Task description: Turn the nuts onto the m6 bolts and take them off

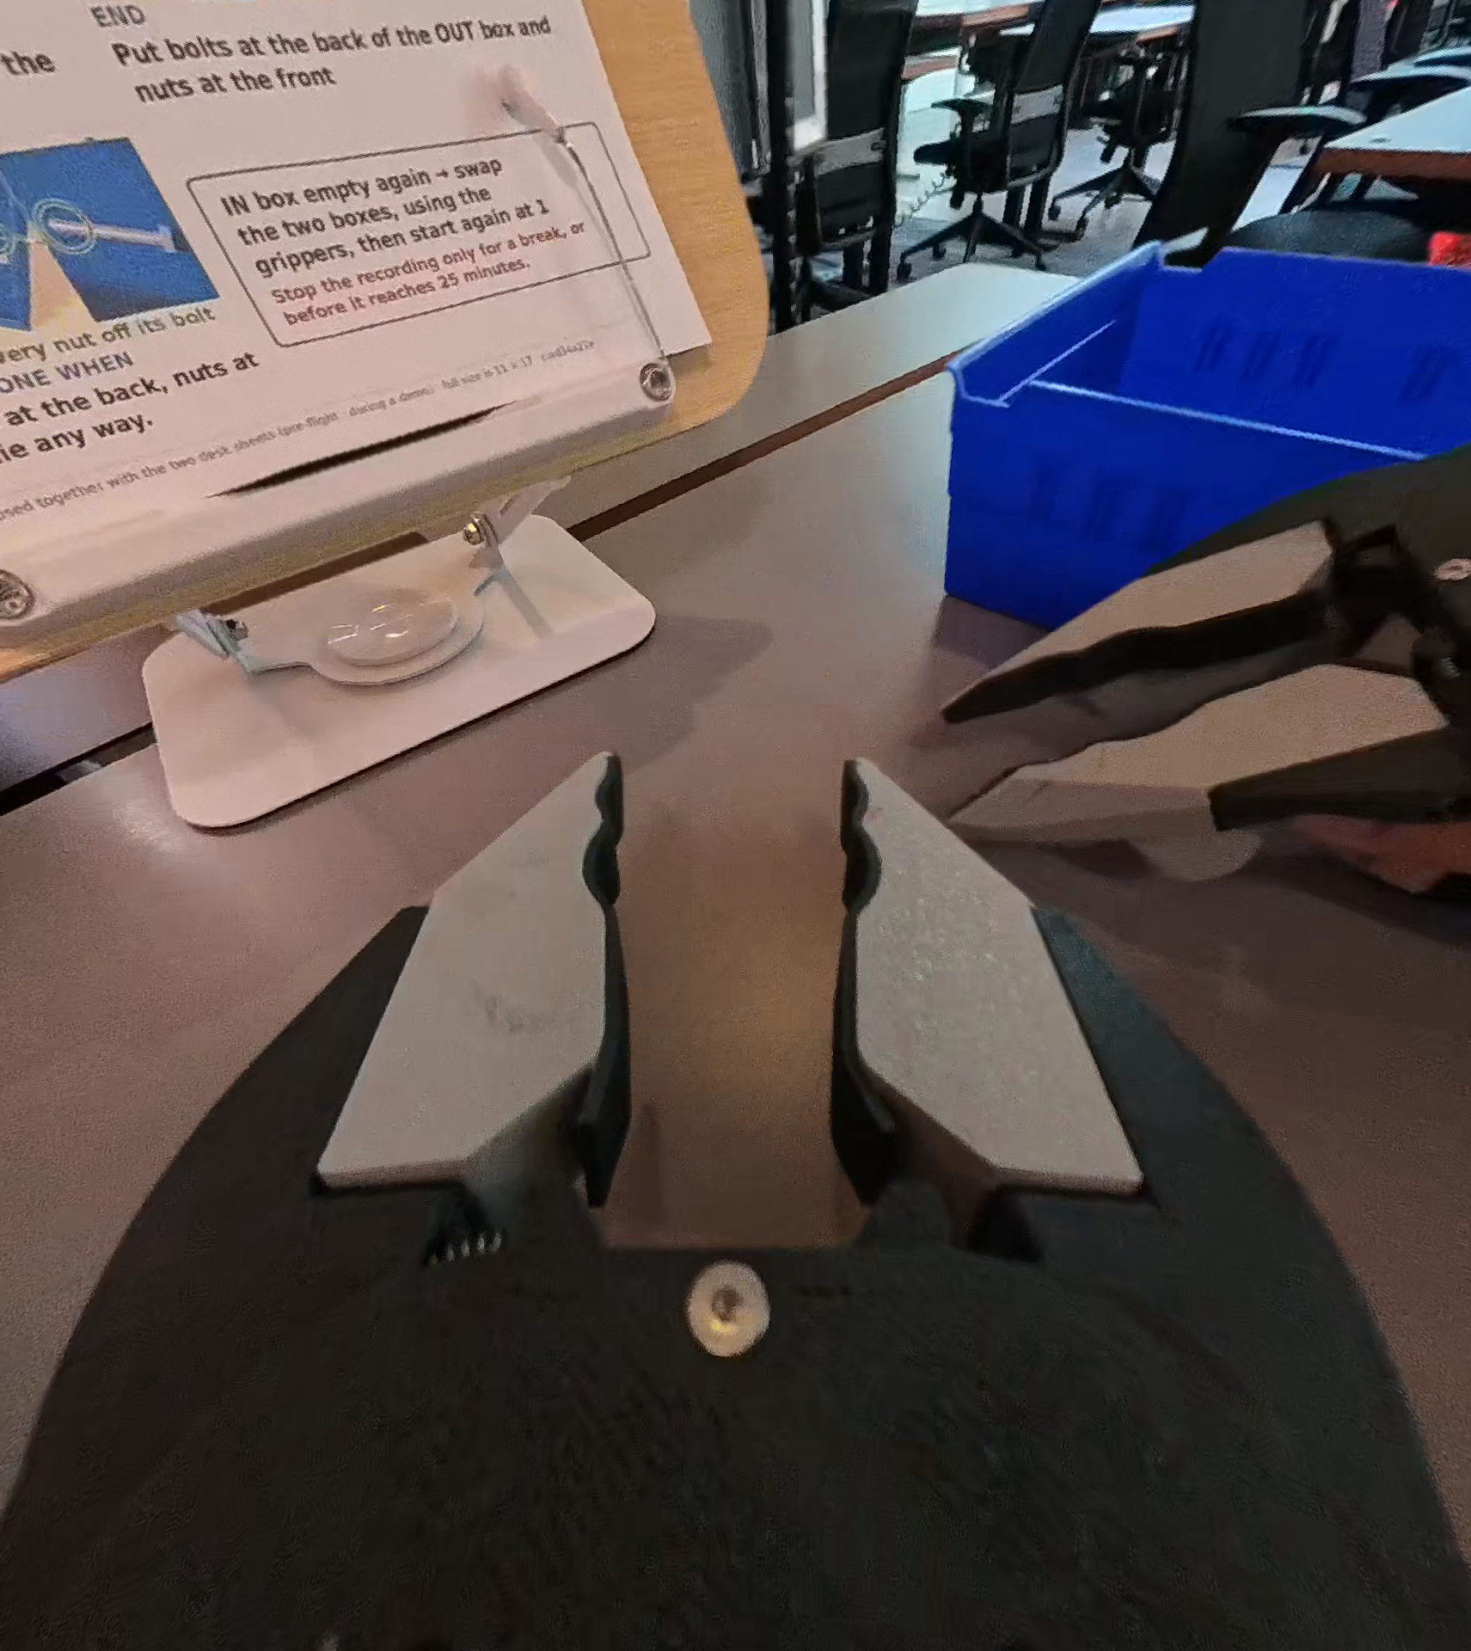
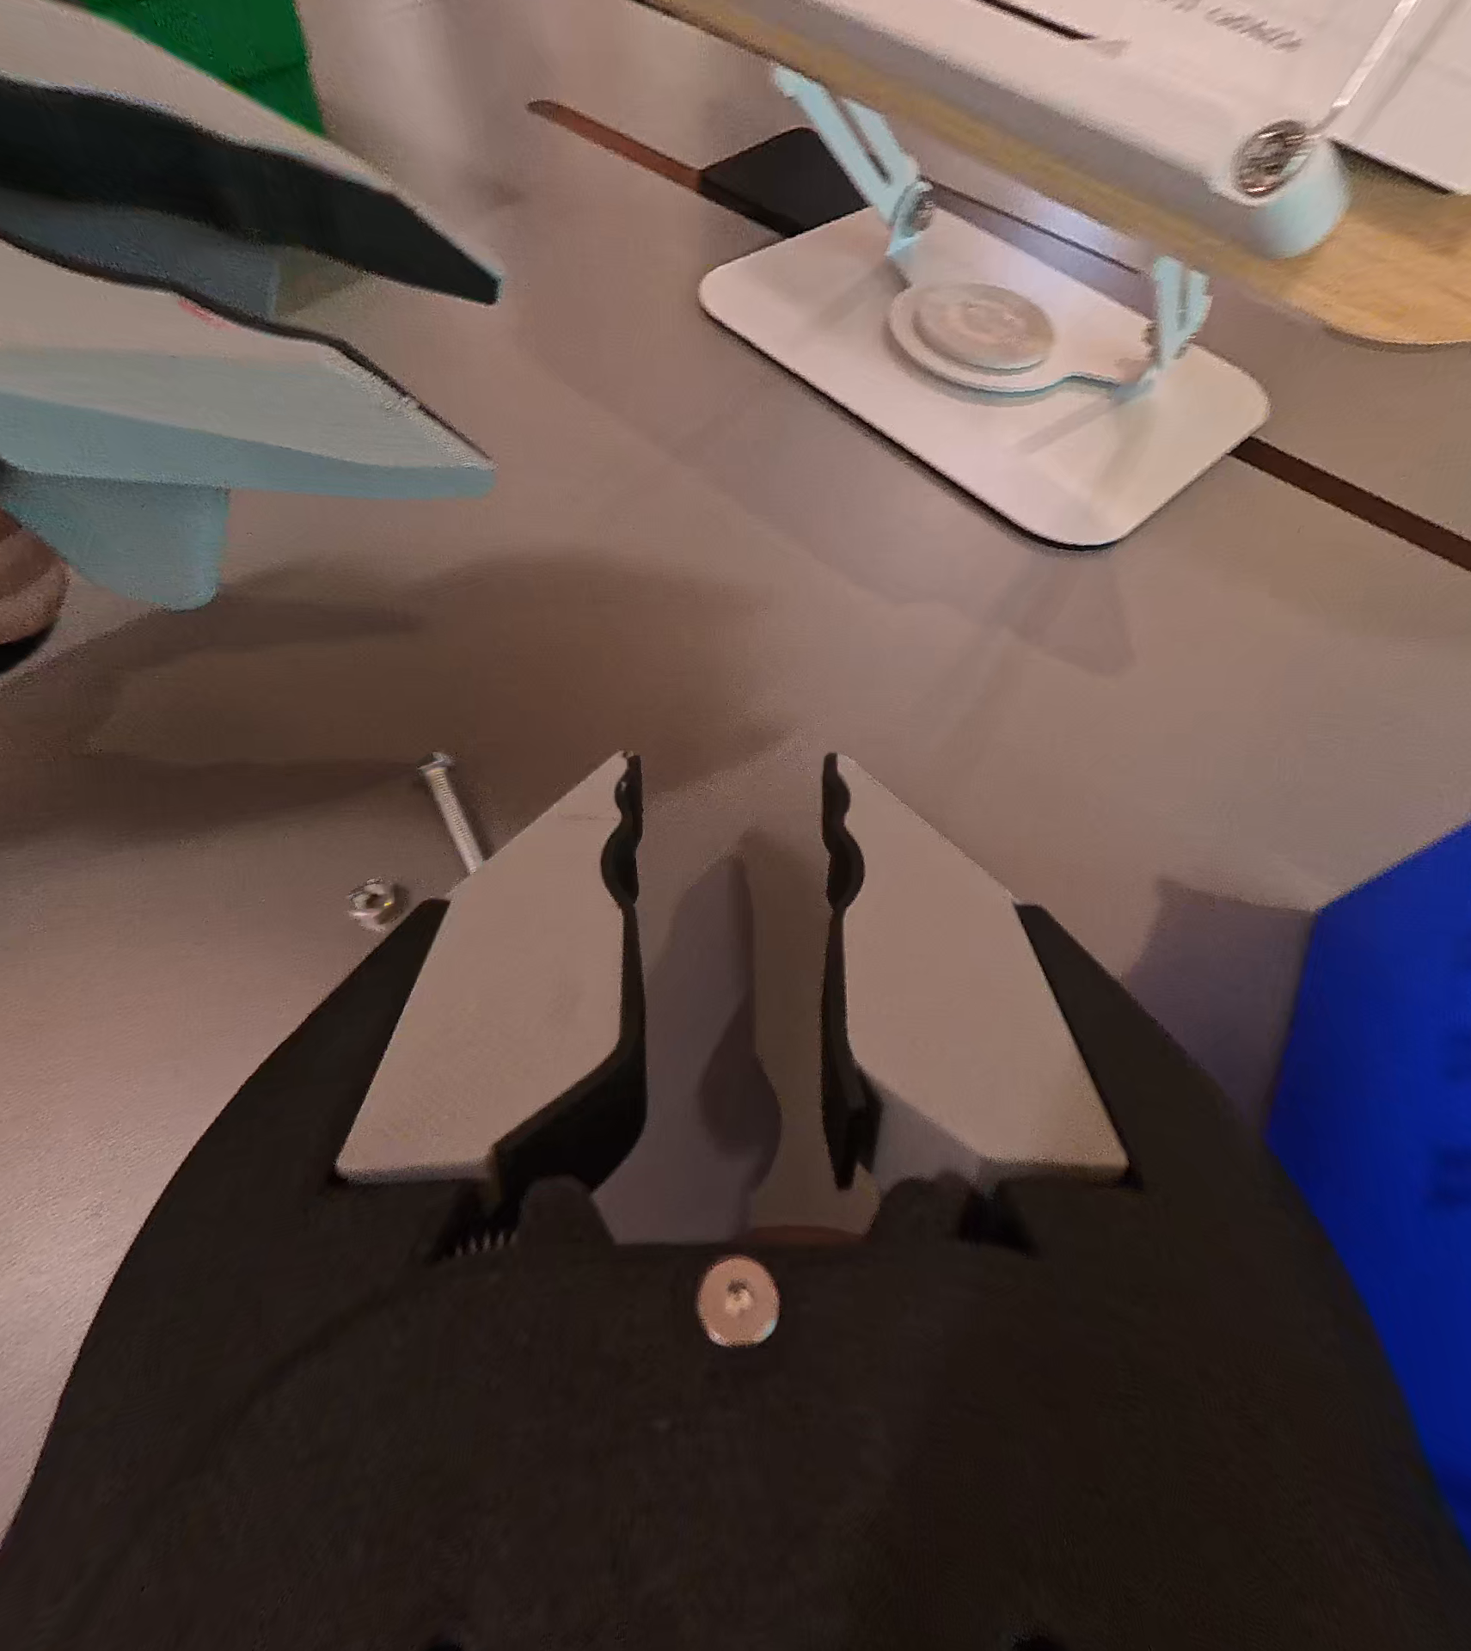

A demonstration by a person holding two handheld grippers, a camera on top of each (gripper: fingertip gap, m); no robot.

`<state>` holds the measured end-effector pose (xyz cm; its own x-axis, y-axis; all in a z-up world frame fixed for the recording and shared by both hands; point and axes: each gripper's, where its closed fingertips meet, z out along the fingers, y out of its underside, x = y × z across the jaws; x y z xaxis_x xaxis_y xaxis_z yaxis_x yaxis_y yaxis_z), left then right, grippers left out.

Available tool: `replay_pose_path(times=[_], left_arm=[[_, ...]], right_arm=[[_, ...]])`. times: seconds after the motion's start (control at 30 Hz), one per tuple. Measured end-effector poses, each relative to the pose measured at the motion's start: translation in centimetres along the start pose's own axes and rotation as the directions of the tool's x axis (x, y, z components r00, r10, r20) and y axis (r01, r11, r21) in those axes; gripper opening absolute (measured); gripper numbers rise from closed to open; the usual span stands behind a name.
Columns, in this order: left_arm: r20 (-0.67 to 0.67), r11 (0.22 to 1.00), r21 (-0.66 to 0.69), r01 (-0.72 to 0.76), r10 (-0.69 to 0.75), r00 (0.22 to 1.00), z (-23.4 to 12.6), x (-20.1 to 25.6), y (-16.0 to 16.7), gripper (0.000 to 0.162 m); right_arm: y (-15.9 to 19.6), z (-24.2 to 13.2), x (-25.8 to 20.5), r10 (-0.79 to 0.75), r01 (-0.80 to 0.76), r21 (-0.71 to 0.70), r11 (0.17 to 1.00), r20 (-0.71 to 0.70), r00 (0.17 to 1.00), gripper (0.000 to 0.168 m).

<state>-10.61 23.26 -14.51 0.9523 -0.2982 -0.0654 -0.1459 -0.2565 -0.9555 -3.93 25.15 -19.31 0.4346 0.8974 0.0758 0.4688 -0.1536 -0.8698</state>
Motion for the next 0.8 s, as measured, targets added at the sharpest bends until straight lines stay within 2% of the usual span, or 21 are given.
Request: replay_pose_path(times=[0.1, 0.27, 0.4, 0.47, 0.57, 0.67, 0.8], left_arm=[[0.096, 0.996, -0.026, -0.086, 0.088, 0.991, -0.5, -1.7, 1.2, 0.055], [0.16, 1.0, -0.005, -0.031, 0.031, 0.987, -1.1, -3.3, 1.3, 0.08], [0.224, 0.998, -0.032, -0.052, 0.058, 0.973, -0.5, -4.2, 2.5, 0.088], [0.268, 0.997, -0.026, -0.07, 0.074, 0.961, -0.6, -5.0, 2.5, 0.088], [0.292, 0.999, 0.002, -0.043, 0.041, 0.956, -1.0, -5.5, 2.2, 0.087], [0.311, 1.0, 0.005, -0.022, 0.019, 0.95, -1.1, -6.1, 2.4, 0.086], [0.324, 1.0, 0.008, -0.009, 0.006, 0.946, -1.3, -6.8, 2.5, 0.082]], right_arm=[[-0.2, 0.0, 1.3, 0.017, -0.017, 0.004, 1.0, -0.065, 0.998, 0.043], [-0.9, -0.7, 3.5, 0.034, -0.026, 0.046, 0.999, -0.186, 0.982, 0.051], [-1.6, -1.6, 4.8, 0.028, -0.001, 0.094, 0.996, -0.282, 0.959, 0.053], [-1.6, -1.7, 5.2, 0.029, 0.002, 0.098, 0.995, -0.314, 0.949, 0.064], [-1.4, -1.5, 5.0, 0.046, -0.016, 0.101, 0.995, -0.301, 0.952, 0.079], [-1.2, -1.1, 4.4, 0.047, -0.024, 0.091, 0.996, -0.264, 0.963, 0.081], [-1.5, -1.0, 2.8, -0.002, 0.019, 0.098, 0.995, -0.176, 0.984, 0.062]])
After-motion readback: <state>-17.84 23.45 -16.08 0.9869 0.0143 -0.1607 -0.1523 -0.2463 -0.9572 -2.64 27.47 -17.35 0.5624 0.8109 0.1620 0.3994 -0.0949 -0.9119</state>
